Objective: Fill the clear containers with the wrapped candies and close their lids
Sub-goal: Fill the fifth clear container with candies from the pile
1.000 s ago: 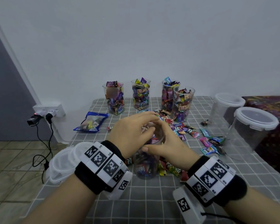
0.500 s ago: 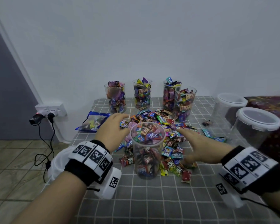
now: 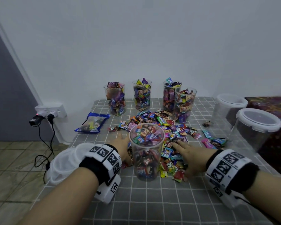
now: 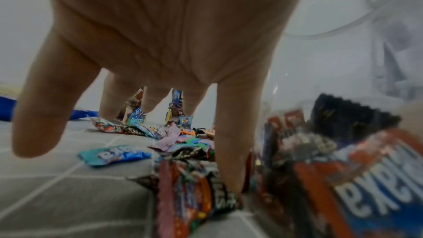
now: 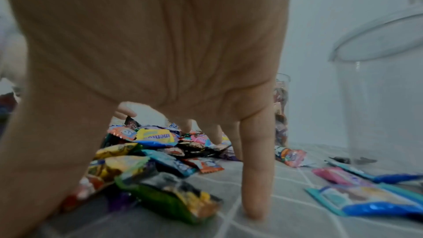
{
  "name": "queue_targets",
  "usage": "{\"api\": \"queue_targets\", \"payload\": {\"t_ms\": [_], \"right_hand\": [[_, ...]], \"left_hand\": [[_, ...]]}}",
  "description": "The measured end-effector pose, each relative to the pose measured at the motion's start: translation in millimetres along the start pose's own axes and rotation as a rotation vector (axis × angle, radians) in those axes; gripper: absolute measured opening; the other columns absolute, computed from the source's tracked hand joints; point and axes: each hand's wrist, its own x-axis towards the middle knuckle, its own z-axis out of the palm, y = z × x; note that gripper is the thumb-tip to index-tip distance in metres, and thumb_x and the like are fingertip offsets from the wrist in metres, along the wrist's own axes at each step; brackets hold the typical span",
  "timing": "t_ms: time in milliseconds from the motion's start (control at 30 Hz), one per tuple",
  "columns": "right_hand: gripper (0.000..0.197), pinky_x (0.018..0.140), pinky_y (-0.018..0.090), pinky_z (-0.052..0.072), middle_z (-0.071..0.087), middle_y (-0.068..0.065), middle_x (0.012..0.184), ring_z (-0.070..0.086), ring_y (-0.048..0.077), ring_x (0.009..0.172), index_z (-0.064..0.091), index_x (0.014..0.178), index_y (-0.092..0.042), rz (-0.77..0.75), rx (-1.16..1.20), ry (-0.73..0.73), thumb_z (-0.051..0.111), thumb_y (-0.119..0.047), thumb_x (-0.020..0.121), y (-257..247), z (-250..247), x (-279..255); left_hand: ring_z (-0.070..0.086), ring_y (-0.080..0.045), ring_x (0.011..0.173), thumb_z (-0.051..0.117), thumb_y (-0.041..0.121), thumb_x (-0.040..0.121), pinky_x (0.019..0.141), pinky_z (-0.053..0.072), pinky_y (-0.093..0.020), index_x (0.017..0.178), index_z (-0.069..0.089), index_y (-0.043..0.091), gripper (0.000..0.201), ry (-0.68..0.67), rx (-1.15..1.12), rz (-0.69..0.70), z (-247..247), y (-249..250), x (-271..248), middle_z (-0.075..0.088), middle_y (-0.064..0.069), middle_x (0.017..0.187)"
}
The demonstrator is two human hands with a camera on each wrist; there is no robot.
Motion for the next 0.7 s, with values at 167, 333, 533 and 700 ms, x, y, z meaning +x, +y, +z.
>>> {"api": "queue_targets", "payload": {"t_ms": [167, 333, 533, 700], "right_hand": [[0.122, 0.109, 0.045, 0.035, -0.014, 0.001, 0.159, 0.019, 0.029, 0.143, -0.017, 0.148, -0.031, -0.032, 0.007, 0.0, 0.077, -0.042, 0.073, -13.6, -6.8, 18.2], [0.114, 0.102, 0.047, 0.042, -0.009, 0.001, 0.159, 0.028, 0.03, 0.139, -0.008, 0.149, -0.038, -0.057, -0.016, -0.003, 0.078, -0.034, 0.074, -23.0, -11.4, 30.2], [0.091, 0.1, 0.039, 0.043, 0.02, 0.0, 0.154, 0.037, 0.026, 0.133, 0.016, 0.149, -0.033, -0.1, 0.057, 0.08, 0.073, -0.027, 0.079, -23.3, -10.8, 31.0], [0.064, 0.1, 0.036, 0.043, 0.041, 0.002, 0.14, 0.044, 0.022, 0.125, 0.036, 0.142, -0.029, -0.095, 0.135, 0.177, 0.063, -0.022, 0.085, -19.5, -10.5, 30.3]], "left_hand": [[0.048, -0.03, 0.123, 0.08, 0.047, 0.054, 0.102, 0.044, -0.042, 0.142, 0.029, 0.031, 0.103, 0.009, 0.018, 0.03, 2.4, 9.7, 3.3, 0.041, -0.009, 0.141], [0.048, -0.029, 0.124, 0.07, 0.027, 0.082, 0.105, 0.04, -0.039, 0.138, 0.044, 0.015, 0.064, -0.073, 0.075, 0.07, -15.2, 33.5, -25.1, 0.048, -0.011, 0.138], [0.049, -0.027, 0.121, 0.056, 0.019, 0.093, 0.1, 0.039, -0.031, 0.129, 0.051, 0.007, 0.038, -0.097, 0.171, 0.041, -20.8, 51.5, -42.0, 0.053, -0.01, 0.133], [0.054, -0.028, 0.114, 0.052, 0.019, 0.094, 0.099, 0.045, -0.037, 0.122, 0.057, 0.009, 0.03, -0.048, 0.143, 0.026, -19.3, 40.3, -35.4, 0.056, -0.01, 0.128]]}}
